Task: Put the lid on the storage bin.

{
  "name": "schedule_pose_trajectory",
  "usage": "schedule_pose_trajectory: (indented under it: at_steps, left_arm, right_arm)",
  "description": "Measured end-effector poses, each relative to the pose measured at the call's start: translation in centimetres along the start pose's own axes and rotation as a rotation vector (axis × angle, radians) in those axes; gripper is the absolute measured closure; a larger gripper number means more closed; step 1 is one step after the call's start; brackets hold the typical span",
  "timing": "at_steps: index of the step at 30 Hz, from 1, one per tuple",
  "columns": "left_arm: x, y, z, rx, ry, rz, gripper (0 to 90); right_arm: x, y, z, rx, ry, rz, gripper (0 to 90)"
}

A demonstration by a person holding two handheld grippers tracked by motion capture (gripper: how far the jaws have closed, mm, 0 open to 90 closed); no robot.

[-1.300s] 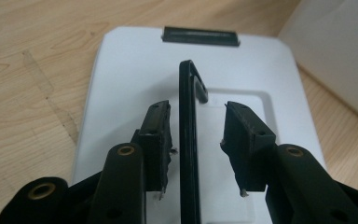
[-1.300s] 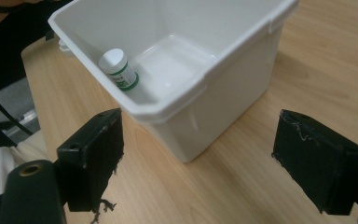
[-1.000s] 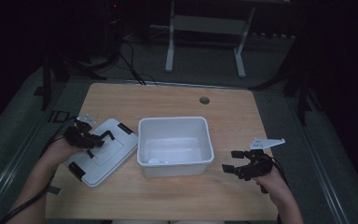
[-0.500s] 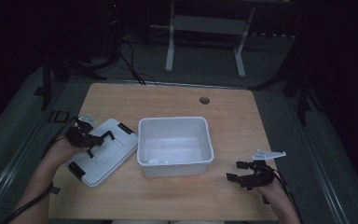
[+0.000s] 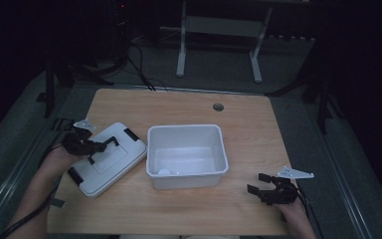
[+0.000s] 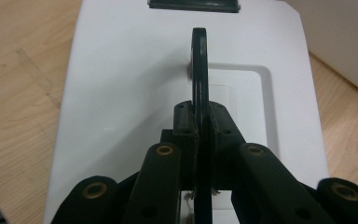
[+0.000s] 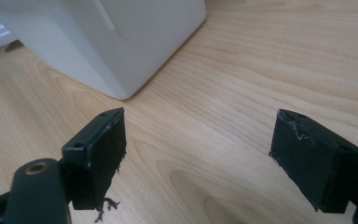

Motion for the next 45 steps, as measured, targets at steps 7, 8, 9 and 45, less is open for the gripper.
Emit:
schedule_pose_trajectory:
  at_steps: [7,8,9,45]
  left_arm:
    - [0.2,2.7,0.4,-0.025,-0.016,0.016,83.4]
    - [0.2,2.7,0.4,-0.025,-0.016,0.016,83.4]
    - [0.1,3.5,0.7,-0.037,-0.029,0.015,83.4]
    - [-7.4,8.3,9.4,-0.111,-0.310,-0.074,83.4]
  right_arm:
    - [0.0,-0.2,-0.2,0.012,0.004,0.002,17.8]
    - [0.0,-0.2,-0.2,0.012,0.004,0.002,17.8]
    - [0.1,-0.2,-0.3,0.013,0.006,0.002,17.8]
    - [0.7,-0.3,-0.2,-0.021,-0.008,0.043,17.8]
Point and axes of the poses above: each handheld gripper's, and its own axes: y roughly backward along the jaws, z roughly out of its top, x roughly to its left, the point moved 5 cm from there along -y, roughly forward along the jaws, and after that the axes turned 1 degree about y, right-handed, at the moved point
